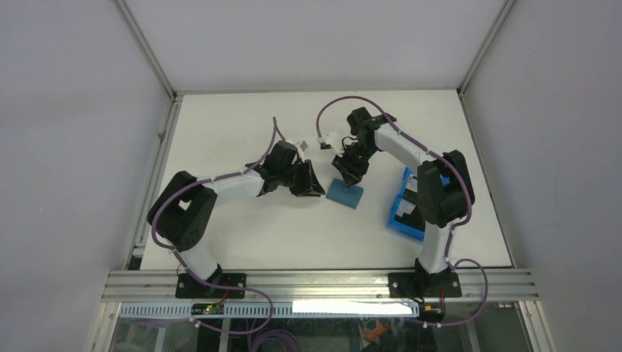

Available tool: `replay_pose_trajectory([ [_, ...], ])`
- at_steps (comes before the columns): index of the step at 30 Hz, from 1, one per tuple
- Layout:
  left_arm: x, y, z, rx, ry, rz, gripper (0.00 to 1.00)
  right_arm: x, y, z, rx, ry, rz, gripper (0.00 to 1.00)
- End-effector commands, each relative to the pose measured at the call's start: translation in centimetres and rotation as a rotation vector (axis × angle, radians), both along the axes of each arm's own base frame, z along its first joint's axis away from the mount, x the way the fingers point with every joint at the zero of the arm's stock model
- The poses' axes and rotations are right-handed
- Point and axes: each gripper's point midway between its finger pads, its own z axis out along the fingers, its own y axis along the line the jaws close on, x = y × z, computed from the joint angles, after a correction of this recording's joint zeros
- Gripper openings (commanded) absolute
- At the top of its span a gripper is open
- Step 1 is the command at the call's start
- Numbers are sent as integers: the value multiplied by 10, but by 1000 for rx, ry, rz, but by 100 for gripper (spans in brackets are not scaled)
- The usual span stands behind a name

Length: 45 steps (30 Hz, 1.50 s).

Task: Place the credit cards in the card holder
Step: Close the card holder at the center of the board.

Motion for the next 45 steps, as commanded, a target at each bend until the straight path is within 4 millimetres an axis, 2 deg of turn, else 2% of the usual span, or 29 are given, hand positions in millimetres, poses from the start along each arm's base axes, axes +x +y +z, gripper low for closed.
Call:
replay_pose_trajectory([
  [1, 1, 0, 14, -55, -38, 22, 27, 16, -3, -5, -35, -62, -3, 40],
  [6, -7, 6, 7, -49, -18, 29, 27, 21, -3, -10, -67, -70, -8, 39],
  [9, -6, 4, 9, -67, -31, 36, 27, 18, -1, -10, -62, -59, -5, 38],
  [15, -6, 3, 9, -76, -27, 39, 26, 15, 2, -9, -57, -53, -5, 26],
  [21, -5, 1, 8, -82, -24, 35, 26, 19, 3, -2, -53, -70, -24, 30],
  [34, -6, -1, 5, -101, -13, 40, 26, 22, 7, 6, -31, -85, -53, 29],
  [45, -6, -2, 3, -110, -7, 43, 25, 24, 8, 14, -15, -110, -66, 31],
])
